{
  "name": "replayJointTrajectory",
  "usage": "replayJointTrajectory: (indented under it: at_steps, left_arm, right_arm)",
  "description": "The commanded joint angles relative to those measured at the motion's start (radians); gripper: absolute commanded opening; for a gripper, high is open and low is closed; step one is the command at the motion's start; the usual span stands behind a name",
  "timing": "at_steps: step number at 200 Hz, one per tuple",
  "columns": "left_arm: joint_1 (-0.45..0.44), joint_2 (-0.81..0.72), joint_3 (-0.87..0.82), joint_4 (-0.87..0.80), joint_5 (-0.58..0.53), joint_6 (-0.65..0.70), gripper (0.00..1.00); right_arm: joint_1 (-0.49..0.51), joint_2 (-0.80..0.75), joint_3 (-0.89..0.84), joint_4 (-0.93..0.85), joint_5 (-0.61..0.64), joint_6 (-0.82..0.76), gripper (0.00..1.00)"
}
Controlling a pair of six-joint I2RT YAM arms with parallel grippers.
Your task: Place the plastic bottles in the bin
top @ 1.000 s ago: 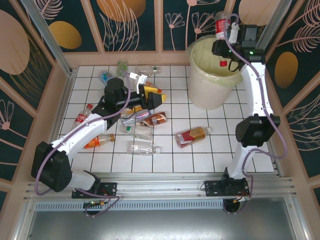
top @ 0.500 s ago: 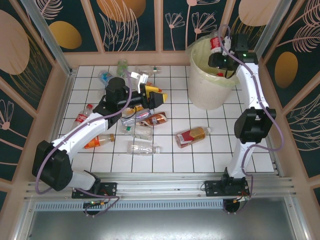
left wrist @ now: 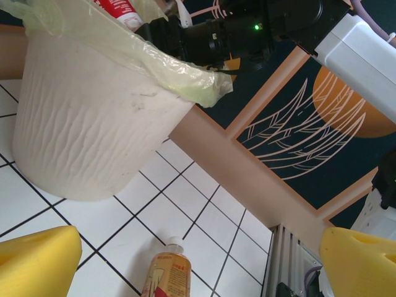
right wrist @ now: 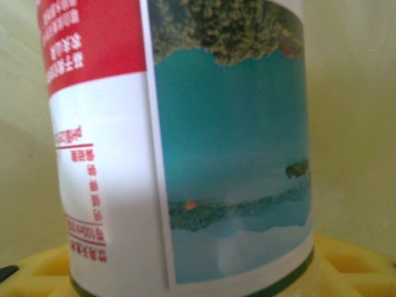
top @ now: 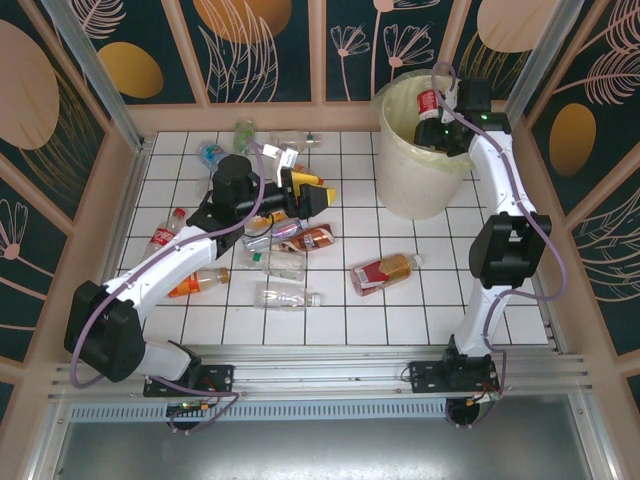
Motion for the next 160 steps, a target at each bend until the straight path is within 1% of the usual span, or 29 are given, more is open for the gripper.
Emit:
replayJointTrajectory:
  at_steps: [1, 80, 160]
  left_arm:
    - [-0.008, 0.008, 0.017, 0.013, -0.011, 0.014, 0.99]
    - [-0.008, 0.012, 0.023, 0.004, -0.016, 0.019, 0.99]
    - [-0.008, 0.006, 0.025, 0.003, -0.021, 0.021, 0.99]
  right_arm:
    - [-0.006, -0.037, -0.016, 0.008, 0.013, -0.015, 0.63]
    - [-0.006, -0.037, -0.014, 0.014, 0.016, -0.012, 0.66]
    - [-0.007, -0.04, 0.009, 0.011, 0.017, -0.009, 0.72]
